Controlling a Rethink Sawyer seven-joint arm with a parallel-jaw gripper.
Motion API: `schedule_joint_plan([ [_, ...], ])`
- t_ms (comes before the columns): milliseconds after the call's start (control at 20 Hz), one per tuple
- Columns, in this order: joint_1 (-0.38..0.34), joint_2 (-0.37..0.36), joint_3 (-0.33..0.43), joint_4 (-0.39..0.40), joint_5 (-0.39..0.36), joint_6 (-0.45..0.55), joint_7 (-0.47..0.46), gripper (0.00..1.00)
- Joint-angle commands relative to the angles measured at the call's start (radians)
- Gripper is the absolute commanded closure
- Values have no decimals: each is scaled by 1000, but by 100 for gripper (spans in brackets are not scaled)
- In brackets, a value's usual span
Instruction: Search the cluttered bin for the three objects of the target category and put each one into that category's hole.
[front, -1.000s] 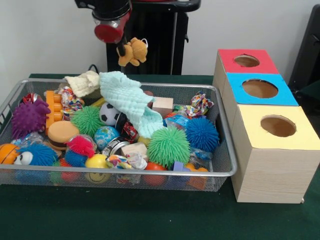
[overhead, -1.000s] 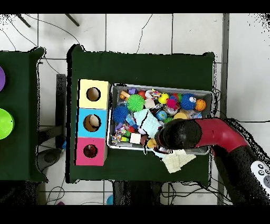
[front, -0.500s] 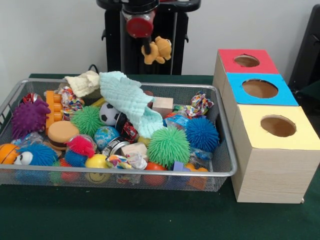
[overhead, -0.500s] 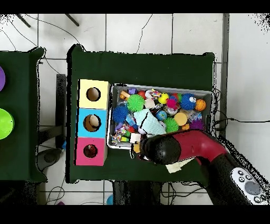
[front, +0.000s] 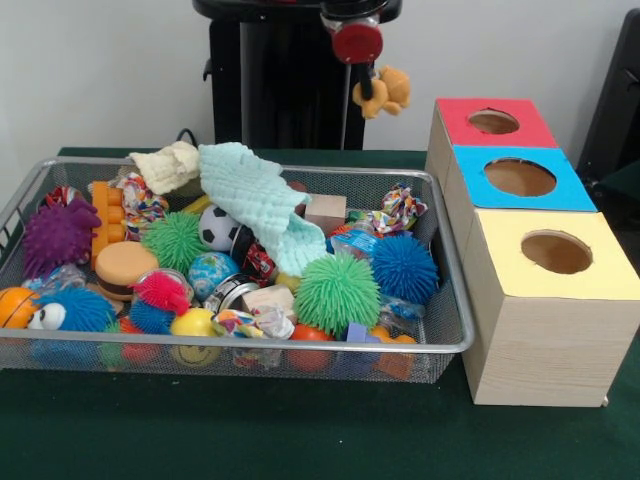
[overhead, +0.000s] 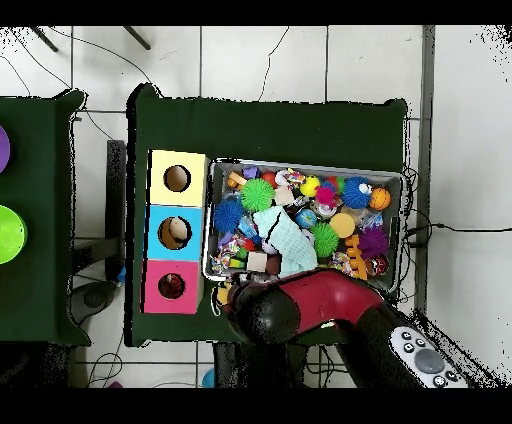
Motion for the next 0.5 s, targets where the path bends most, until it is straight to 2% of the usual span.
schedule_joint_plan([
  [50, 51, -77, -42, 147, 94, -98, 336, 100],
  [500, 160, -86, -89, 203, 151, -226, 387, 100],
])
